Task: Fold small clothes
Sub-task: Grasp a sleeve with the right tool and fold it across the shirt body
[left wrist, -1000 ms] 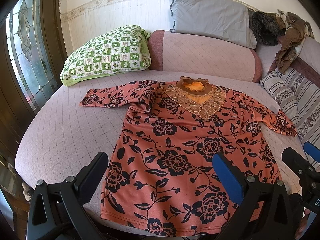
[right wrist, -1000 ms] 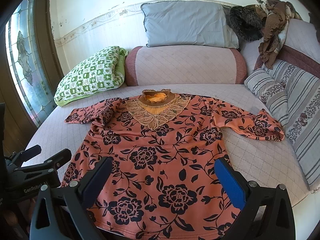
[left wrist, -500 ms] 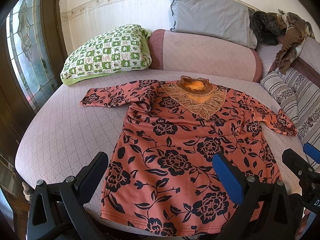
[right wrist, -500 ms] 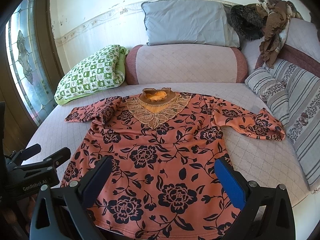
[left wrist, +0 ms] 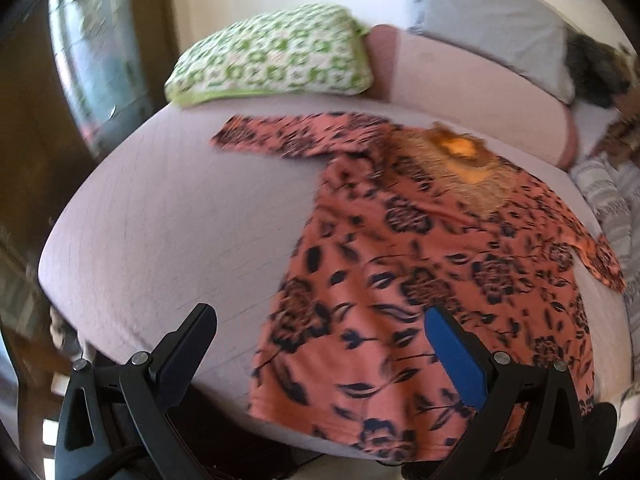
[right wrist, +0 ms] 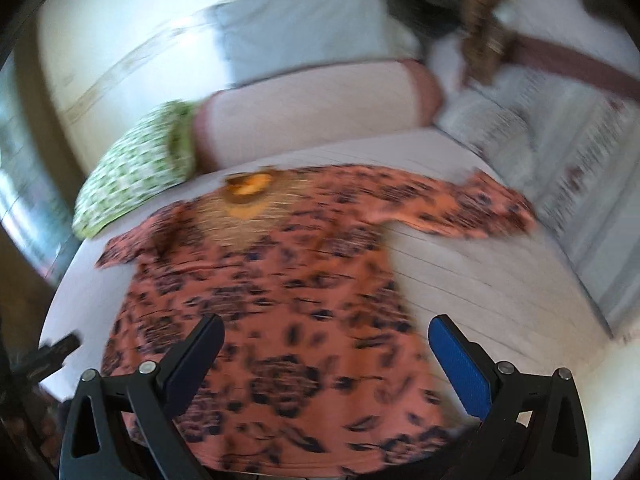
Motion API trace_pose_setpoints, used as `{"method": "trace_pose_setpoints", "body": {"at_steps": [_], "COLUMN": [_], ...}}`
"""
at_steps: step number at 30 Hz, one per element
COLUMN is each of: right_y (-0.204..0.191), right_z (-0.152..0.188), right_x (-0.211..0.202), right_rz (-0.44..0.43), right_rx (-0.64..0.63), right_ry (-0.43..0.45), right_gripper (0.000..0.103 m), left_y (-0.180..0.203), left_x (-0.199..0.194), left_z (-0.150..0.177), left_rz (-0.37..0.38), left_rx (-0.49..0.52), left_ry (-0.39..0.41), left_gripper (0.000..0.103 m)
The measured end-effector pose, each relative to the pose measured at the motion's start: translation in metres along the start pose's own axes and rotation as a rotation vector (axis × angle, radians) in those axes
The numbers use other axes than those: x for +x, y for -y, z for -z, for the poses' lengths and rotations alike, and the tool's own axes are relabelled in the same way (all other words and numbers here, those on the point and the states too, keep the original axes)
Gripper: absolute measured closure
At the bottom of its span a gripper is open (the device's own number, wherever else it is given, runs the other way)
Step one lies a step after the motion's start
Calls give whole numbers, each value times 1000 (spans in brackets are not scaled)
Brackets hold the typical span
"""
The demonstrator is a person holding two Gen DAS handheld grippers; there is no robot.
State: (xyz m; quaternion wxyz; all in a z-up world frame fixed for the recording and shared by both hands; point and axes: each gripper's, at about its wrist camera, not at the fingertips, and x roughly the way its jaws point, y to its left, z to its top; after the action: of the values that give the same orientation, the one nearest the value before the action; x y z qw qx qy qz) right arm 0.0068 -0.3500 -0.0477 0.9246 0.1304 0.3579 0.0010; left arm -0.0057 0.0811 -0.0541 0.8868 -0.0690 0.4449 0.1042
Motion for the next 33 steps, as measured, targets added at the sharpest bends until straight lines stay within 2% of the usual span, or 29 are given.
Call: {"method": "trace_pose_setpoints", "body": {"at_steps": [2,4,8,11,14,16,18,22,28,33], "right_y": [33,77,154,191,206,206,202,194,189,199], "right_z": [-2,-1,4,3,-15,-34,-52,-79,-108,-119], "right_x": [6,18,39,48,53,60,73,110,183,231], "right_rz": [-2,-30,-150,-130,-27,61,143,275,405,417], "right_rx": [90,242,556,645,550,414,269,25,-284,-381], "right_ry": [-14,-39,-66,-65,-35,-12,-6,-27,-117,-237], "right_gripper": [0,0,0,0,0,1,7,44,45,46], "left_y": [-5,-5,7,22,36,44,51,59,60,61], "left_x": [4,8,15,22,32,40,46,55,71,85], "left_z": [2,4,6,5,6,6,7,5,1,2], "left_rz": [-17,-21,-25,-24,-30,-36,-42,-55,-83,-89], "left_rx": [-3,8,50,98,140,159,175,200,207,211], "left_ry": [-4,-10,-22,-33,-54,-68,-77,-85,-108,-134], "left_gripper": [0,0,0,0,0,0,0,0,0,0]}}
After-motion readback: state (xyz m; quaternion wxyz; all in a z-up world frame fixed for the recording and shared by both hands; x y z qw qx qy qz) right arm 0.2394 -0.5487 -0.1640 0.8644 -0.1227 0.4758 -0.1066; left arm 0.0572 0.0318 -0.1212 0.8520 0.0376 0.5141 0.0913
